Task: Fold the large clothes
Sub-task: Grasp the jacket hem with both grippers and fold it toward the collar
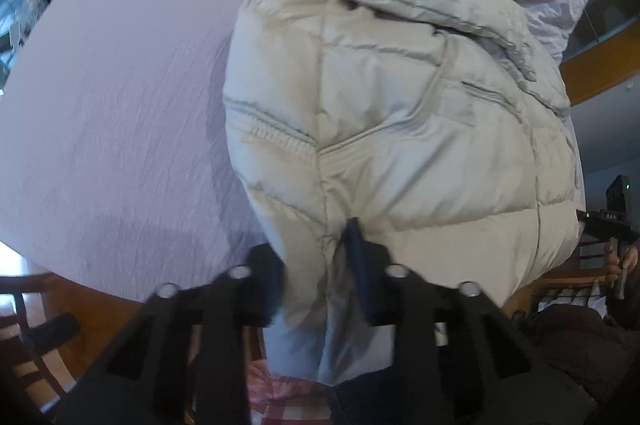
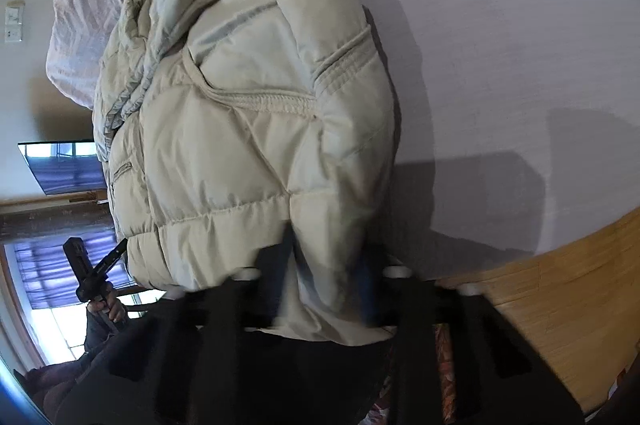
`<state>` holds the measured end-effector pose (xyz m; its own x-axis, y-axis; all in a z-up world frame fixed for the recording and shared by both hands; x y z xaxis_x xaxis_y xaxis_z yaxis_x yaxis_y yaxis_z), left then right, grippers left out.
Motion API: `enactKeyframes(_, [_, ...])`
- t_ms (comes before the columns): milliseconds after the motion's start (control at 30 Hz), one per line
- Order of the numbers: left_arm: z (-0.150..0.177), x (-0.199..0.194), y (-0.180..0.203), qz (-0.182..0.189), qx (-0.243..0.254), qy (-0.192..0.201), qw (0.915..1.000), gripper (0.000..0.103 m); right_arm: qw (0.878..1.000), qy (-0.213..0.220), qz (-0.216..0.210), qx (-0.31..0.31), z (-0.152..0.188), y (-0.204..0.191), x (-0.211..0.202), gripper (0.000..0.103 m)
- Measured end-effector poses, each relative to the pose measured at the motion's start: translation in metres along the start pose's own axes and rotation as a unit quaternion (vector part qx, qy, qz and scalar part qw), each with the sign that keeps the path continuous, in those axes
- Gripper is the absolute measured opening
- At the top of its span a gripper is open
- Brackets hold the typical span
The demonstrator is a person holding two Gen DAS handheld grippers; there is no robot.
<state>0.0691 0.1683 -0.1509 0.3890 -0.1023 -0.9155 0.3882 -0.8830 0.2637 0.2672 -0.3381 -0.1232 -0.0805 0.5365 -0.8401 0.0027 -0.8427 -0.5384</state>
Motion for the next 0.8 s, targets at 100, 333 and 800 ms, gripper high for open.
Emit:
enactKeyframes(100, [-0.007,-0.009,0.008,-0.008,0.016,0.010,0.9998,0.014,0.999,0.018,0.001,-0.026,-0.005,-0.011,-0.011,0.011])
enactKeyframes(333, [-0.034,-0.038,0.026,-0.033,0.058,0.042,0.9969,0.011,0.994,0.065,0.003,-0.083,-0.022,-0.044,-0.033,0.009])
enactKeyframes(800, [-0.114,-0.084,0.050,-0.081,0.100,0.133,0.9827,0.011,0.974,0.186,0.012,-0.126,-0.094,-0.110,-0.076,0.008])
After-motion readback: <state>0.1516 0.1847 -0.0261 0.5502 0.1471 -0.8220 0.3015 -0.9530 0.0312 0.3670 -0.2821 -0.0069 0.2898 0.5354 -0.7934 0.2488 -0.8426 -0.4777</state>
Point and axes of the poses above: each gripper's, at about its wrist camera, not at the fingertips, and x roughly the way its jaws point, y to its right, z to its underside, the point moved 5 cm from there along x, roughly the way its jaws point, and after that the axes turned 5 degrees about y, right-handed, at the moved point
